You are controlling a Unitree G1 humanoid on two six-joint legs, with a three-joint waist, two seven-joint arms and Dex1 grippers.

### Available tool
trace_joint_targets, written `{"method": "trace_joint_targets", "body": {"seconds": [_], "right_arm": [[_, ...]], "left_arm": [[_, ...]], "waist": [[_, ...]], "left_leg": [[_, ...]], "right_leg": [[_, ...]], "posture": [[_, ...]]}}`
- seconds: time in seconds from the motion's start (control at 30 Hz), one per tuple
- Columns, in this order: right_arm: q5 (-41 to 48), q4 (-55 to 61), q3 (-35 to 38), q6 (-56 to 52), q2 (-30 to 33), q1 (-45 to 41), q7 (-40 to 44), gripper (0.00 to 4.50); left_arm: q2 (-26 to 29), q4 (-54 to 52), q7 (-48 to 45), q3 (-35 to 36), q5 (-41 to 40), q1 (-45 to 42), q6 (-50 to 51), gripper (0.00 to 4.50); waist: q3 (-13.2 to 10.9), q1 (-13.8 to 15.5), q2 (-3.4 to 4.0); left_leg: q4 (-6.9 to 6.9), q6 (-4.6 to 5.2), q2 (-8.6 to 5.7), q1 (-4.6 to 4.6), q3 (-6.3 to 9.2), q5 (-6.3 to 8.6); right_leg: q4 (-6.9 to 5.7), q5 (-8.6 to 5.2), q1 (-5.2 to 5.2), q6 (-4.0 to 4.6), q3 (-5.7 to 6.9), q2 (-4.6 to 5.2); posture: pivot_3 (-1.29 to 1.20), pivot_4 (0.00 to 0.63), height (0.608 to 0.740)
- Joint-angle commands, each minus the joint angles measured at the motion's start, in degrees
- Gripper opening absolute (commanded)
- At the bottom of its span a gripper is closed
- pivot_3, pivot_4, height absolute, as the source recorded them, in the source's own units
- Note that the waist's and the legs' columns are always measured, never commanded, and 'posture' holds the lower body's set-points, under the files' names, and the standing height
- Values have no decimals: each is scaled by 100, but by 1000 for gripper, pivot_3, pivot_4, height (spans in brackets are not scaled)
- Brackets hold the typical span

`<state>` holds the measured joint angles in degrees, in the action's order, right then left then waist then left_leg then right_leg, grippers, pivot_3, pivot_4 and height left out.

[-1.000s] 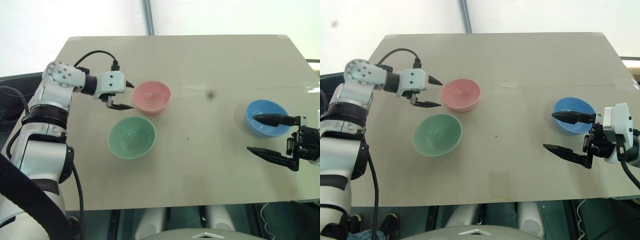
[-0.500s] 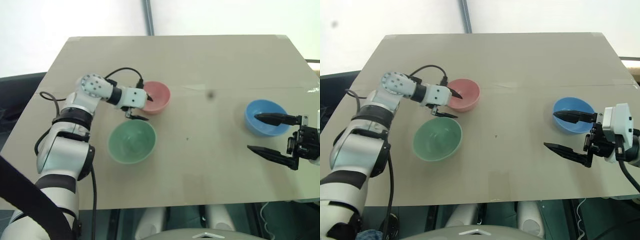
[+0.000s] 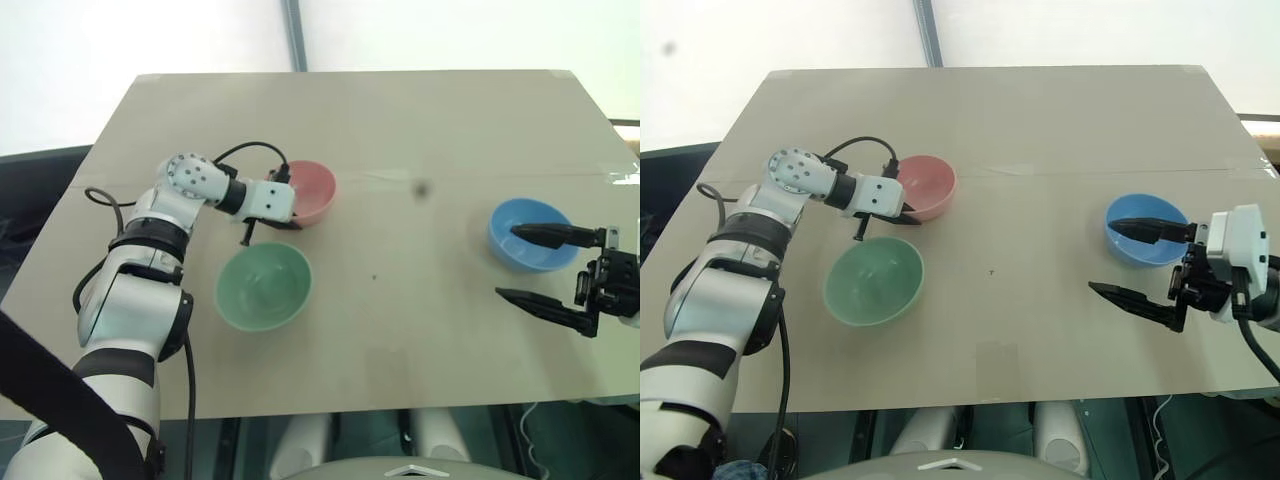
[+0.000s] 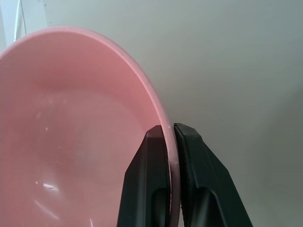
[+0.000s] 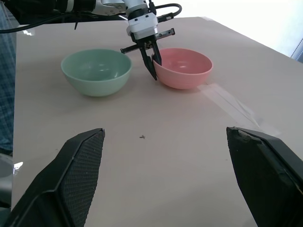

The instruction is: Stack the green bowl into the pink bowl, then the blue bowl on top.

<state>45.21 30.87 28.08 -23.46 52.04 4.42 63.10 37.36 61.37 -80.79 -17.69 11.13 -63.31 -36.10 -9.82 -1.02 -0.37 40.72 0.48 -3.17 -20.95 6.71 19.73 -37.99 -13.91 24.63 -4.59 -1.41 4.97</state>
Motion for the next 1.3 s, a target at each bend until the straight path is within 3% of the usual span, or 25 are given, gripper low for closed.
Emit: {"method": "trace_joint_targets", "body": {"seconds": [0.03,0.33,0.5,0.57,0.77,0.97,1.2,1.3], "right_arm": [[-4,41,125,115,18,-71,2,4500],[-43,34,67,122,-3,-149,-50,4500],[-52,134,111,105,-53,-98,-144,4500],[-53,149,130,102,-54,-82,-156,4500],[-59,230,192,99,-82,-19,-235,4500],[-53,285,203,119,-105,41,-320,4500],[-77,251,144,156,-118,-12,-355,4500],[-92,227,139,178,-123,-19,-360,4500]], "left_arm": [[108,-83,-60,145,-105,-185,-101,131],[-728,-1245,-373,363,-884,-749,219,131],[-1107,-2923,-975,173,-1699,-355,856,131],[-1060,-3456,-1152,38,-1895,-139,1046,131],[-2,-4723,-1171,-1065,-2650,385,1359,131],[722,-4639,-1171,-1799,-2701,330,853,131],[954,-4797,-1171,-2111,-3013,307,809,131],[854,-4735,-1171,-2036,-3020,365,753,1092]], "waist": [[0,-1,0],[-1,52,-3],[0,-22,0],[3,-66,4],[2,-128,4],[2,-70,4],[2,-26,3],[2,-4,3]], "left_leg": [[0,0,0,0,0,0],[51,0,-9,-45,40,0],[49,0,-7,-46,39,0],[47,0,-4,-42,41,0],[46,0,-2,-16,38,0],[48,0,-3,11,34,0],[46,1,-3,9,36,1],[46,1,-3,10,34,1]], "right_leg": [[0,0,0,0,0,0],[1,4,0,-7,37,7],[-1,5,7,-7,33,5],[-5,5,8,-7,26,4],[-28,5,4,-8,-4,2],[-36,5,-18,-8,-9,0],[-26,5,-20,-8,-7,-1],[-25,5,-20,-8,-7,0]], "posture": [[0,150,740],[0,150,740],[0,150,740],[0,150,740],[0,150,740],[0,150,740],[0,150,740],[0,150,740]]}}
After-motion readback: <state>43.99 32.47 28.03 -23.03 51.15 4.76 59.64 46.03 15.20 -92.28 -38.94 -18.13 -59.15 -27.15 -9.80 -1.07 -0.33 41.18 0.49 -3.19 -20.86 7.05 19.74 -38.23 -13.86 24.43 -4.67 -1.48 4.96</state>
